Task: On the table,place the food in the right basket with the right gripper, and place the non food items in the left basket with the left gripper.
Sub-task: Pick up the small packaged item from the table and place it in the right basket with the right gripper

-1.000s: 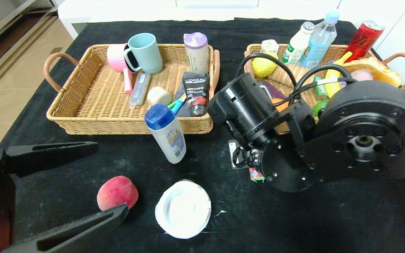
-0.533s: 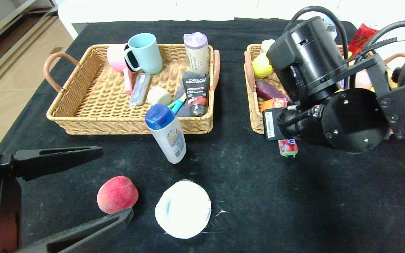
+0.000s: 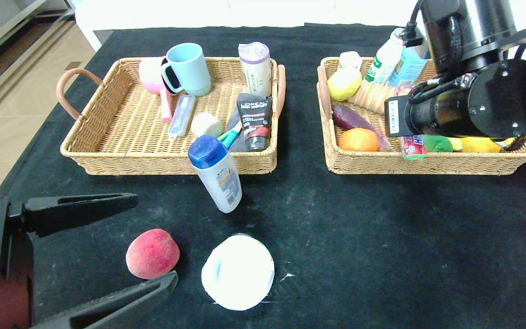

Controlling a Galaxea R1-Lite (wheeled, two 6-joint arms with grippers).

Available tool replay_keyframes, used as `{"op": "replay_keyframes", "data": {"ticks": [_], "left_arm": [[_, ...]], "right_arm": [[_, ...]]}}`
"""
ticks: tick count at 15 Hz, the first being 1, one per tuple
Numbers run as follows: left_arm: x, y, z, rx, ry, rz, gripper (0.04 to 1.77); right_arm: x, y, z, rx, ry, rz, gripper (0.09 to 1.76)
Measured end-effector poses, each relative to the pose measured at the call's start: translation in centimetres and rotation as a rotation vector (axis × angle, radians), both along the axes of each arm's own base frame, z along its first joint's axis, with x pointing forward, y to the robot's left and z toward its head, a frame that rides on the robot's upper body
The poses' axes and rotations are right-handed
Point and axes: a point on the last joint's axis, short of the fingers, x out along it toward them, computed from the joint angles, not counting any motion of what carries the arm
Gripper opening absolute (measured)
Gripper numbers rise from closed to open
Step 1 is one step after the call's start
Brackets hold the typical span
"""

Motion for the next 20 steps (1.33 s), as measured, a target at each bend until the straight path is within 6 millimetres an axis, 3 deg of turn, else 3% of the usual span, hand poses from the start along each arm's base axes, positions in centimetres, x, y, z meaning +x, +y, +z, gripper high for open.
{"op": "replay_keyframes", "data": {"ticks": [4,12,16,20], "left_arm": [[-0.2,-0.2,-0.1,0.001,0.003,-0.021,1.72],[-0.3,-0.2,0.0,-0.003,-0.004,-0.023,1.72],[-0.3,-0.2,0.0,-0.004,-0.006,-0.023,1.72],[-0.3,-0.2,0.1,-0.005,-0.007,-0.024,1.72]], "right_arm": [[2.0,-1.0,1.7,0.021,-0.136,-0.044,0.31],[6.0,-1.7,0.0,0.024,-0.177,-0.120,0.31],[6.3,-1.6,-0.3,0.022,-0.171,-0.118,0.84],[6.0,-1.4,-0.3,0.022,-0.168,-0.109,1.18]]}}
